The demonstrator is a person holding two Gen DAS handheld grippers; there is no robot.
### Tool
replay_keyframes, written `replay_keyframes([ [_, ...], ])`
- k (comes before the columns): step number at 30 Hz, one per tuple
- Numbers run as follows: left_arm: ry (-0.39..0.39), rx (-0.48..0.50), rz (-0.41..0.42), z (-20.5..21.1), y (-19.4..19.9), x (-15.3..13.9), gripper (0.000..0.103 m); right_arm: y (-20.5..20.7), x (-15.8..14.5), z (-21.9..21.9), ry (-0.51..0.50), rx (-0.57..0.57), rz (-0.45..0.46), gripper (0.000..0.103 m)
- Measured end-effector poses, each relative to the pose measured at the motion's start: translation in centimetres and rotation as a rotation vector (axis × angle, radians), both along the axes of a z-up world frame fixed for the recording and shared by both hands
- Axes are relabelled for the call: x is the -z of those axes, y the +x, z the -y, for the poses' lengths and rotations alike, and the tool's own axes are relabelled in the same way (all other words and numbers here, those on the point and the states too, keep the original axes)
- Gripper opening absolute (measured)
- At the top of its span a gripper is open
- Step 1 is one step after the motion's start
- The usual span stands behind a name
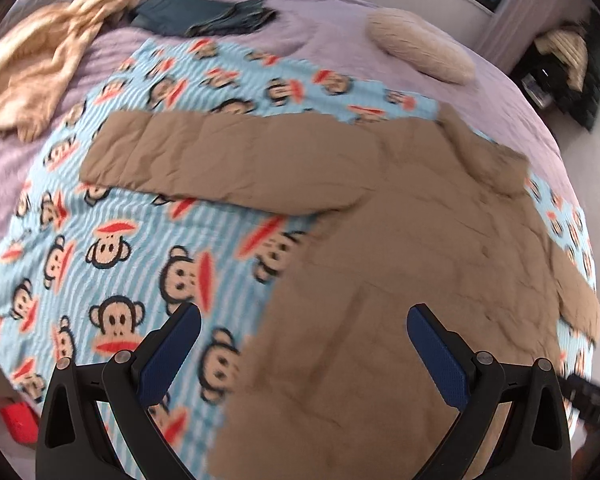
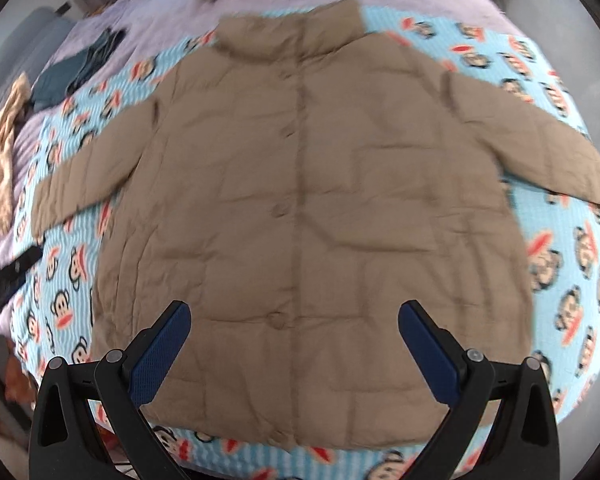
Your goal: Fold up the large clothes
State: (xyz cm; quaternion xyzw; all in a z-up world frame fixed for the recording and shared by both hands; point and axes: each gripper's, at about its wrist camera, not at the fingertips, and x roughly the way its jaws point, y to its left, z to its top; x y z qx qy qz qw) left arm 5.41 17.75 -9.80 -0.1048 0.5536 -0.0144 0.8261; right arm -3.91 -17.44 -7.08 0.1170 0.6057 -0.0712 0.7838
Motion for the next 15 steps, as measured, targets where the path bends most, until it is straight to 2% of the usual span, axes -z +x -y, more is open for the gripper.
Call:
replay_keyframes([
  [3, -0.090, -0.074, -0.016, -4.0, 2.4, 3.5, 0.103, 1.4, 2.5, -2.0, 0.047, -0.032, -0.020, 0.103],
  [7, -0.199, -0.175, 0.014, -8.8, 5.7, 7.3, 0.103, 3.3, 5.0, -4.5, 0.076, -0.062, 0.011, 0.103],
  [11, -0.319, -0.260, 0.014, -12.8, 9.4, 11.4, 0.103, 5.2, 6.3, -5.7, 0.133, -0.082, 0.031, 0.103],
  [15, -0.427, -0.332, 0.019, -15.4, 12.4, 14.3, 0.103, 7.1, 6.9, -6.6, 0.170, -0.097, 0.104, 0.103],
])
